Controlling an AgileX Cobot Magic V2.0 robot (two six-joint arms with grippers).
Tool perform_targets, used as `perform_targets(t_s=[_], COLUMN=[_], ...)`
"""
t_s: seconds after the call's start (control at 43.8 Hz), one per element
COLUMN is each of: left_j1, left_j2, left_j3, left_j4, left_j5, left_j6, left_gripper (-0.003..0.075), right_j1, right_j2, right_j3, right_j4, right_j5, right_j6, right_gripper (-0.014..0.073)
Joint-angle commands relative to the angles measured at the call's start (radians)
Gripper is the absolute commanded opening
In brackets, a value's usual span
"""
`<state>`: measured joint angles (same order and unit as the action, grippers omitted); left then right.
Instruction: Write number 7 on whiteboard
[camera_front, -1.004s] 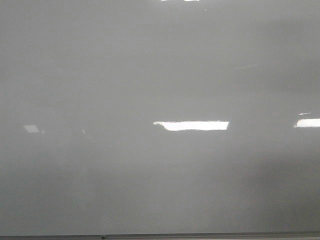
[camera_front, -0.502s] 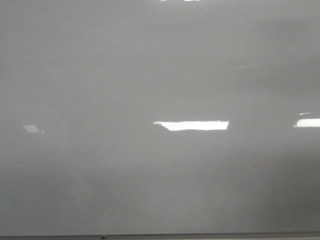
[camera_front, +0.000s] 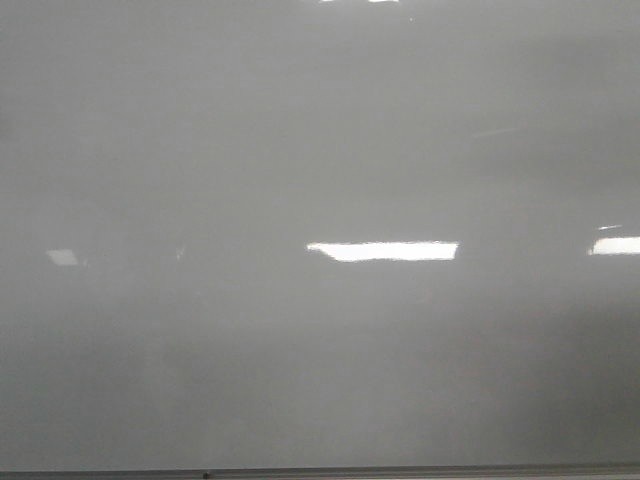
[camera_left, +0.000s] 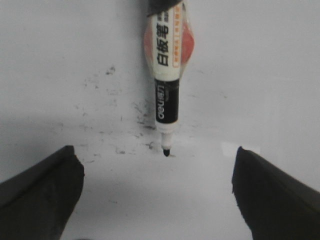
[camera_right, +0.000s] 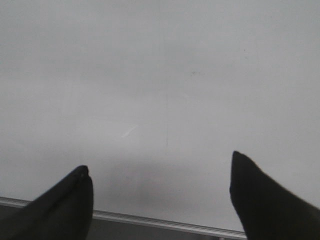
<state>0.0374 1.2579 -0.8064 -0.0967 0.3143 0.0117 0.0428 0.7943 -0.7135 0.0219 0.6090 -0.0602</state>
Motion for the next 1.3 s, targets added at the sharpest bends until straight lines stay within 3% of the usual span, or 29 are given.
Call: perform_targets(t_s=[0.0,0.388,0.73,1.277], left_j1=[-0.012,-0.013,-0.013,-0.013], left_j2=[0.027,0.14,0.146,0.146], left_j3=[-0.067,-0.124,-0.124,-0.124], left_j4=[-0.011,-0.011,-0.003,-0.003], left_j5=[-0.088,-0.13,-0.189,-0.139], left_j6=[-0.005,-0.002,0.0,0.0], left_gripper=[0.0597,0.058,0.0328,0.0062], right_j1=[0.004,0.004,0.004,0.004], right_j2=[0.0,0.0,0.0,0.0], right_j3=[-0.035,-0.035,-0.035,-0.035], right_j4=[-0.003,-0.003,-0.003,-0.003], right_j5=[-0.074,-0.074,-0.074,-0.074], right_j6=[-0.009,-0.009,-0.009,-0.009], right_gripper=[0.0584,0.0584,0.0584,0.0584])
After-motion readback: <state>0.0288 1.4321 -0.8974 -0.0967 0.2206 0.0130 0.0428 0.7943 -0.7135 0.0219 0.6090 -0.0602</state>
